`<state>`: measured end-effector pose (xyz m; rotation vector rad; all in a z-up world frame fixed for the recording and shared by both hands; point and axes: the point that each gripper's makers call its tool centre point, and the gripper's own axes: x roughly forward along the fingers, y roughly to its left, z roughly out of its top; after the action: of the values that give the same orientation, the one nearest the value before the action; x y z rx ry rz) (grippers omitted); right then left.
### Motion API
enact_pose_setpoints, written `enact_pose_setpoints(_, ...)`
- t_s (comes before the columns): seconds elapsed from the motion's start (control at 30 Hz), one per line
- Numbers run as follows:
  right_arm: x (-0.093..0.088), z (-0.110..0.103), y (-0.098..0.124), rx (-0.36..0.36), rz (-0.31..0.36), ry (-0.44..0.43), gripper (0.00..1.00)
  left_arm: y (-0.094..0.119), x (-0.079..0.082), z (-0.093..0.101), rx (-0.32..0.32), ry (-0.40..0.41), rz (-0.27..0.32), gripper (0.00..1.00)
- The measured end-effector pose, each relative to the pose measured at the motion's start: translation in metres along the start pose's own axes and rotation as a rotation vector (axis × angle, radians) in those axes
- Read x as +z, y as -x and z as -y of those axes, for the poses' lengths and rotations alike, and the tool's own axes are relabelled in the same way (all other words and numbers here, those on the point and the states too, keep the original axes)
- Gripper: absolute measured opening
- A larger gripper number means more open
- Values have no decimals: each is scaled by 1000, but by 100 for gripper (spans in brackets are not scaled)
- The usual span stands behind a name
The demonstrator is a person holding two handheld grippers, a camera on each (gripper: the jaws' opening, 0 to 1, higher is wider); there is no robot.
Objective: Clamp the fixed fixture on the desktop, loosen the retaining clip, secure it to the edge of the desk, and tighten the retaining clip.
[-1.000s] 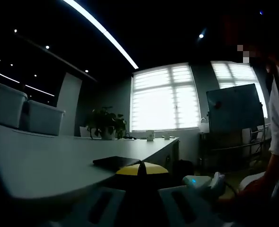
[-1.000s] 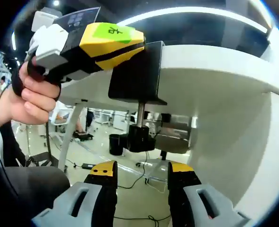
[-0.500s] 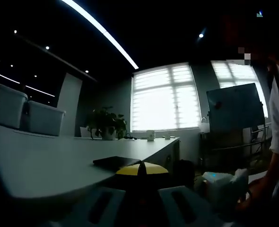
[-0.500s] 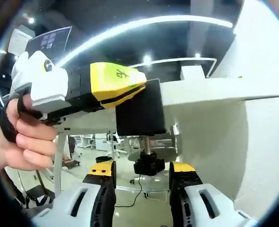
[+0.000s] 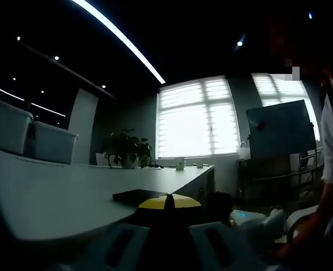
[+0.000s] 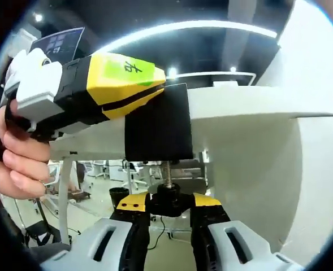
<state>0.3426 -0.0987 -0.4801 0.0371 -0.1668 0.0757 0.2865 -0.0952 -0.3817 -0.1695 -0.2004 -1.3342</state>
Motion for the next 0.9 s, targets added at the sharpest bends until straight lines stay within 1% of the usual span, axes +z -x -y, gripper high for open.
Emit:
enact_pose_setpoints(0.1,-2,0,-3,120,5,10,26,0,0,0,-1,-2,0,1)
enact_pose_setpoints(0.23,-3,-4,-3,286,-22,-3,26,0,0,0,-1,1,2,1)
enact_pose_setpoints(0.3,-3,-7,-4,359,-40,-23,26,0,0,0,-1,0,1,1)
enact_pose_setpoints(0.37,-3,-8,-3,408,-47,-35,26,0,0,0,0,-4,-1,1)
enact_pose_setpoints(0.43,-3,-6,-2,406,-46,-29,26,0,0,0,1,-3,1,1)
enact_pose_setpoints(0.57,-6,-6,4,358,-37,-20,27,-1,0,0,-1,3,6,1)
enact_pose_setpoints(0.6,-8,-5,7,332,-44,-7,29,-1,-1,0,-2,3,5,1)
enact_pose_setpoints(0.63,-10,-2,8,301,-46,-1,33,-1,-1,1,-3,1,3,1)
enact_pose_setpoints(0.73,-16,-1,15,202,-58,-45,42,-3,-2,2,-3,-11,-11,1)
enact_pose_setpoints(0.83,-16,3,24,80,-48,-91,45,-3,-2,1,-2,-12,-8,1)
enact_pose_setpoints(0.87,-15,2,26,47,-45,-104,45,-3,-2,1,-2,-10,-6,1)
enact_pose_setpoints(0.9,-13,1,26,32,-44,-107,45,-3,-2,1,1,-6,-2,1)
